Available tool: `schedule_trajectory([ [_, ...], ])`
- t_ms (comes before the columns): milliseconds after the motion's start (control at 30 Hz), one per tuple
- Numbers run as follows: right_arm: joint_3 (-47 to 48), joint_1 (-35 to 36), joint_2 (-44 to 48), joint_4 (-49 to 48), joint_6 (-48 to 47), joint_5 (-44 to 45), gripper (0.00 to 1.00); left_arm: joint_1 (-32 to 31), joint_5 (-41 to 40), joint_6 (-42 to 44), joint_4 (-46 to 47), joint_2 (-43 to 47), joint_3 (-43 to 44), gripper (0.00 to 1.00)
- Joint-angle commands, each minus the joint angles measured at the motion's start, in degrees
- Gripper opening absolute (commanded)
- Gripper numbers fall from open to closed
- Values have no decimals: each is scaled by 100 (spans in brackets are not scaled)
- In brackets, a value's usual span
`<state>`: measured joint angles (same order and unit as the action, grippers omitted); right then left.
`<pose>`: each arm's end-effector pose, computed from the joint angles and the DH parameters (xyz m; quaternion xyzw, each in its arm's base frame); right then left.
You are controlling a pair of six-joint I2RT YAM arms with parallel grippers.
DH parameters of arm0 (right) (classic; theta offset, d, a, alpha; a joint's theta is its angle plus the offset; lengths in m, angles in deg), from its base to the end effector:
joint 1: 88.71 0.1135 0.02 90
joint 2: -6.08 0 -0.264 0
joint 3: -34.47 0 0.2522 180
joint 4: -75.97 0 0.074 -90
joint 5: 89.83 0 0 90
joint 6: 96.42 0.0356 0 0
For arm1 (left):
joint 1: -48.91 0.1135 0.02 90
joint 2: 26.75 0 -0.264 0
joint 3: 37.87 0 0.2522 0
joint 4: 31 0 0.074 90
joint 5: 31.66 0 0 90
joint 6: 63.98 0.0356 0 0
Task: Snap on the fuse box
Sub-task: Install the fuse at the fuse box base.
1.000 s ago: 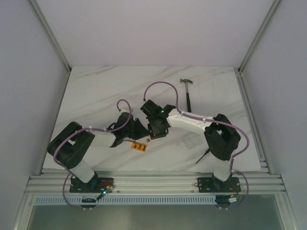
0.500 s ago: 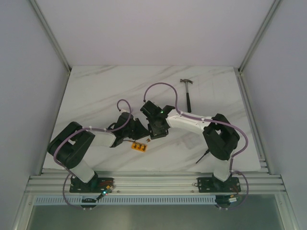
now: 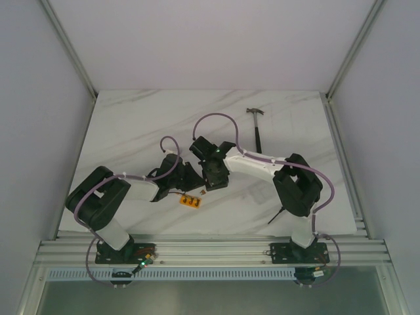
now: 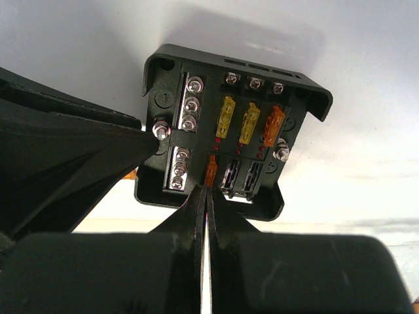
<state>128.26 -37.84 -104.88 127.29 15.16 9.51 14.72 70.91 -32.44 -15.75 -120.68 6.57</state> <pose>0.2540 0.3031 0.1841 -0.2329 0.9512 0.0454 0.1973 0.2370 -0.1704 0.1239 -0.1347 0.8697 -0.4030 0.2510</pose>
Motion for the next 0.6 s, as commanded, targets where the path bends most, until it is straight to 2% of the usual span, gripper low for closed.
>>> schedule_trajectory([
  [0,-629,-266,-1222,-400,-174,238,0,-43,-79,41,-128,-231,-2,30],
  [233,-34,-471,-577,-597,-691,597,0,-9,-107,197,-199,-507,596,30],
  [367,206,-491,-219,-612,-869,491,12,15,-226,350,-441,-420,831,31],
  [567,-85,-273,586,-731,-803,232,30,53,-546,524,-838,291,635,43],
])
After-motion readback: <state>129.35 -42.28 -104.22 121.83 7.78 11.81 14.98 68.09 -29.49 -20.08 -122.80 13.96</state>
